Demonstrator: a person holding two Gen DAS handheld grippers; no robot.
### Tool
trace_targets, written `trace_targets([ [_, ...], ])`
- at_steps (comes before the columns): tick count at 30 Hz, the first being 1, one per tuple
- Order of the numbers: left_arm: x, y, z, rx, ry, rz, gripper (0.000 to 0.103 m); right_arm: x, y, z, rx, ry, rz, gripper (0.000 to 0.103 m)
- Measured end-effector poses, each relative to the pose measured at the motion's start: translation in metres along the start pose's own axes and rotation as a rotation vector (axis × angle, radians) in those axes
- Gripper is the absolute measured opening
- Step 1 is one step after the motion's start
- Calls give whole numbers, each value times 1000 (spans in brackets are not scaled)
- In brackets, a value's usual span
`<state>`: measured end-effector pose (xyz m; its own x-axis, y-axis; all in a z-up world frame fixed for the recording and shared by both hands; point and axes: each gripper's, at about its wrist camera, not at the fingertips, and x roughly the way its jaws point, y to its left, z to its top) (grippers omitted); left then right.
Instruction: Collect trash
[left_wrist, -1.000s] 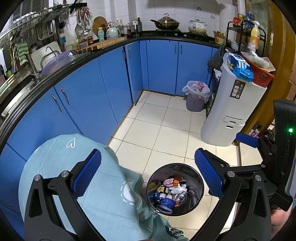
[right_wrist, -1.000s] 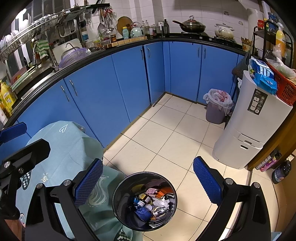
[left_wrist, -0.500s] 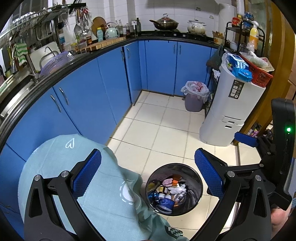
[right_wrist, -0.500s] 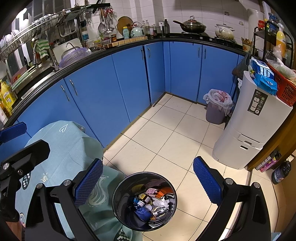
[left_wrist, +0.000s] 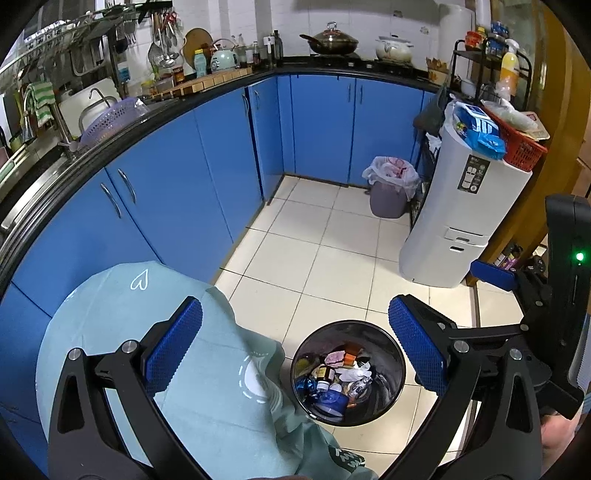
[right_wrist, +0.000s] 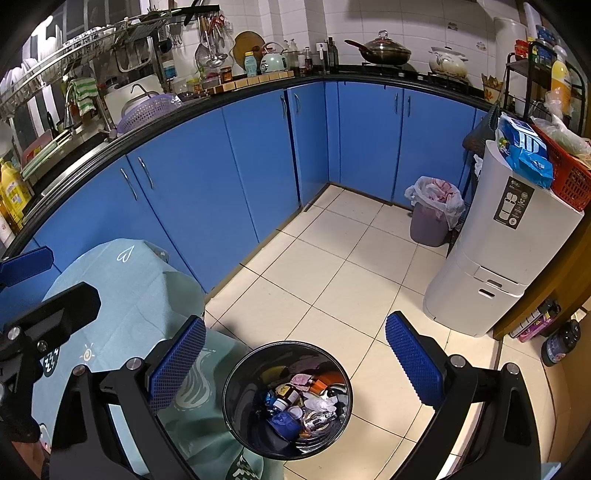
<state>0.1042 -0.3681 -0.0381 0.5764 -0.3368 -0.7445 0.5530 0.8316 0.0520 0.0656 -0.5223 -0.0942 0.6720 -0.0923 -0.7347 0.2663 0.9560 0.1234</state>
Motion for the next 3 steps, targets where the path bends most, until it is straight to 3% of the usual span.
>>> trace_targets([
  [3, 0, -1, 0, 2, -2, 0, 99, 0, 0, 0, 1, 0, 0, 95],
])
